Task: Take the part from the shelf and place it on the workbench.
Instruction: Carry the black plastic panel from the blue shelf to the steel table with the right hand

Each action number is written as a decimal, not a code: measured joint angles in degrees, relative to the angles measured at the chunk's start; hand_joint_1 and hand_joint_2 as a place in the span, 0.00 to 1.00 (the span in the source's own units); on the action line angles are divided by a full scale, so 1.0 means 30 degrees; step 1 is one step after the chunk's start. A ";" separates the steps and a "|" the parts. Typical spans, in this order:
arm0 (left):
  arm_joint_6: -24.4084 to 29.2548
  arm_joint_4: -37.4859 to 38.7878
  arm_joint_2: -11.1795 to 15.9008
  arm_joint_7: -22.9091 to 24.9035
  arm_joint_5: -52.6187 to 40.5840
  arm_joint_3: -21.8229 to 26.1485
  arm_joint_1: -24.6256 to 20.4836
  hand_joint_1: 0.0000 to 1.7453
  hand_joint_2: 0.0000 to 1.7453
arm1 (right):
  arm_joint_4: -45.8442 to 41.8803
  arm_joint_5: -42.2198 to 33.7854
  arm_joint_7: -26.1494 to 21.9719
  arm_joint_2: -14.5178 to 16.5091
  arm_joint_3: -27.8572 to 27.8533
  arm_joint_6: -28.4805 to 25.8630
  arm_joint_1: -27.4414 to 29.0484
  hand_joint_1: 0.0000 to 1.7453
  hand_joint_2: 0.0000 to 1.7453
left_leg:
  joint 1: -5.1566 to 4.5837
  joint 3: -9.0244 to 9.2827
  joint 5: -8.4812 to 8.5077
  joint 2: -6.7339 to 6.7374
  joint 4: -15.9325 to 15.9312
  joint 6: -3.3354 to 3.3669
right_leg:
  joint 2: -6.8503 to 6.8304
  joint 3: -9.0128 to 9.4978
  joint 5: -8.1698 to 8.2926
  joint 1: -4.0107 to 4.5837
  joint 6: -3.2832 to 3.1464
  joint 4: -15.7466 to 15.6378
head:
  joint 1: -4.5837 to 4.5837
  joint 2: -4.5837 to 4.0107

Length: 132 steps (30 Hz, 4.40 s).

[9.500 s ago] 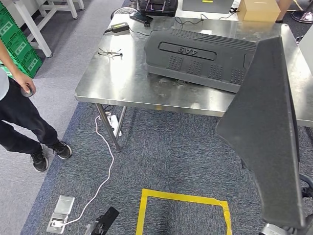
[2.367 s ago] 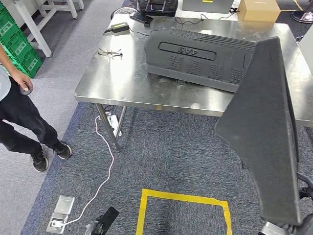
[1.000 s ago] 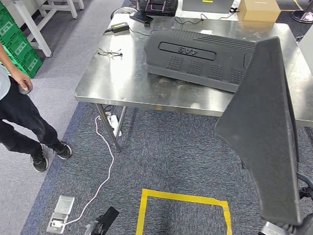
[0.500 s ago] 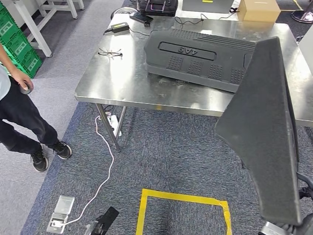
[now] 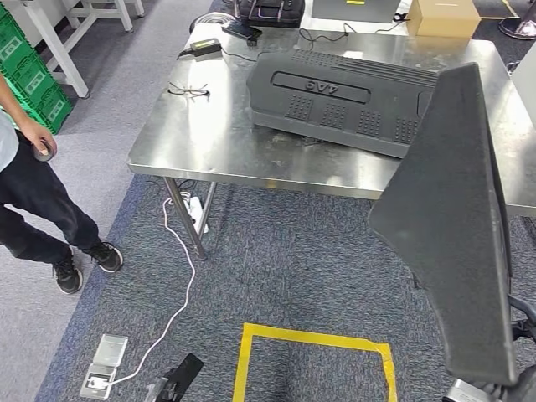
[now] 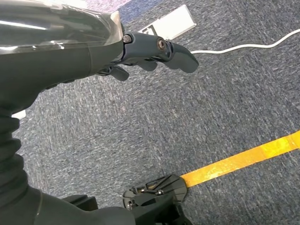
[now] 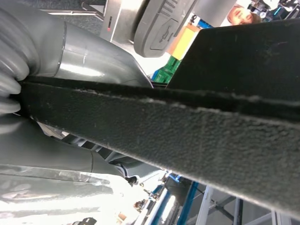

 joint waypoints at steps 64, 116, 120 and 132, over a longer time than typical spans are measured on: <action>0.0685 0.0022 0.0208 0.1020 -0.0863 -0.0279 0.0243 0.00 1.00 | 0.0542 -0.0339 -0.0027 0.0683 0.0452 0.0007 0.0847 1.00 1.00 | -0.1189 -0.3005 0.1595 -0.0967 0.1608 0.1983 | 0.0957 0.1410 -0.1647 0.0621 -0.0726 0.0368 | -0.0280 0.0000; -0.0124 0.0029 0.0168 0.0058 -0.0862 -0.0277 0.0198 0.00 1.00 | 0.0646 -0.0650 -0.0175 0.0707 0.0452 0.0007 0.0732 1.00 1.00 | -0.1328 -0.2780 0.1490 -0.0978 0.1109 0.1766 | 0.0881 0.1786 -0.1508 0.0511 -0.0344 -0.0064 | -0.0386 0.0000; -0.0129 0.0029 0.0153 0.0040 -0.0891 -0.0284 0.0250 0.00 1.00 | 0.0665 -0.0685 -0.0239 0.0707 0.0453 0.0000 0.0689 1.00 1.00 | -0.0944 -0.2293 0.1352 -0.0819 0.0949 0.1835 | 0.0435 -0.0465 -0.3568 0.0367 0.0162 0.4278 | -0.0362 0.0000; -0.0124 0.0029 0.0162 0.0024 -0.0896 -0.0286 0.0346 0.00 1.00 | 0.0736 -0.0738 -0.0355 0.0750 0.0448 0.0002 0.0706 1.00 1.00 | -0.0732 -0.2072 0.0315 -0.0761 0.2220 0.0790 | 0.0150 0.1204 -0.0738 0.0232 -0.0559 -0.0311 | -0.0470 0.0000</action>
